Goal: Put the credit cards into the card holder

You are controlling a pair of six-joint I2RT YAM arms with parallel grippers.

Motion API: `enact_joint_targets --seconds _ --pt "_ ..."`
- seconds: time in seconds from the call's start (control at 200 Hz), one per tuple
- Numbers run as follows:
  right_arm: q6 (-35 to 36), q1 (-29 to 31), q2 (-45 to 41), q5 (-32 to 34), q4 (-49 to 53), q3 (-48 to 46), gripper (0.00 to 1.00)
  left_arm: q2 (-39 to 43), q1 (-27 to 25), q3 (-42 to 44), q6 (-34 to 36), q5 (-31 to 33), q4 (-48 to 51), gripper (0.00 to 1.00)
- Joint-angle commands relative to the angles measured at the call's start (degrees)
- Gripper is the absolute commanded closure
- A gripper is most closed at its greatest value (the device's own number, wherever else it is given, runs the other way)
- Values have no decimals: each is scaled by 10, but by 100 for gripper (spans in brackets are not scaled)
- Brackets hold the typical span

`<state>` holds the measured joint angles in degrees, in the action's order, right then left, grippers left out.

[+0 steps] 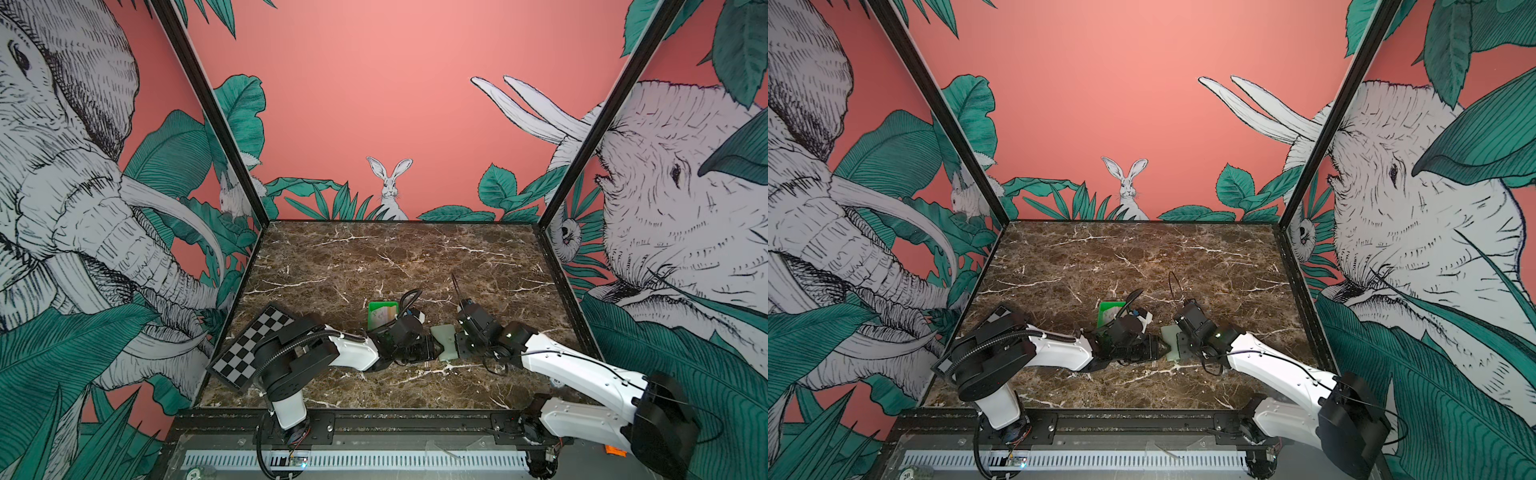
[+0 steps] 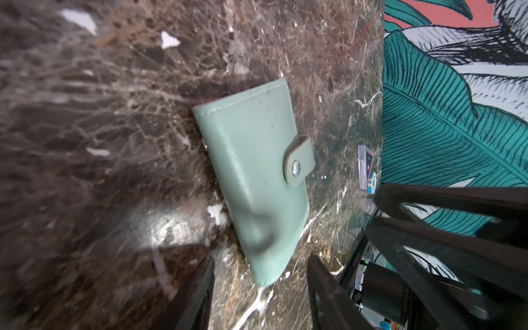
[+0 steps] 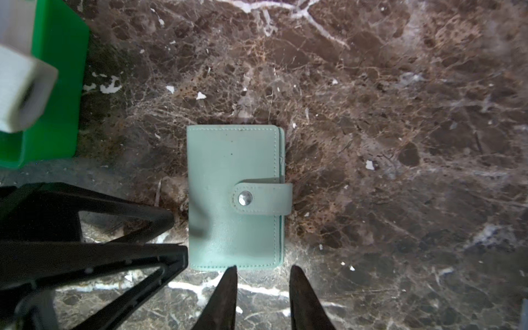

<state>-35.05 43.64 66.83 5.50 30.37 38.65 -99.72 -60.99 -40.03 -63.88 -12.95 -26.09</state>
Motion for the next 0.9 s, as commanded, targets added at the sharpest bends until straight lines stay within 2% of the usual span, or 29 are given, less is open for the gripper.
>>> enact_joint_targets --seconds 0.0,0.125,0.375,0.66,0.895 --pt "15 -22 20 -29 -39 12 74 -9 -2 -11 -11 9 -7 47" --pt "19 -42 45 -32 -57 12 77 -14 -1 -14 -10 10 -8 47" --pt "27 -69 90 -47 -85 11 79 -21 -1 -14 -11 13 -12 47" --pt "29 -78 124 -18 -87 0 83 -32 -1 -18 -14 10 -21 47" --pt "23 -78 131 -18 -98 -23 87 -49 1 -24 -20 0 -48 47"
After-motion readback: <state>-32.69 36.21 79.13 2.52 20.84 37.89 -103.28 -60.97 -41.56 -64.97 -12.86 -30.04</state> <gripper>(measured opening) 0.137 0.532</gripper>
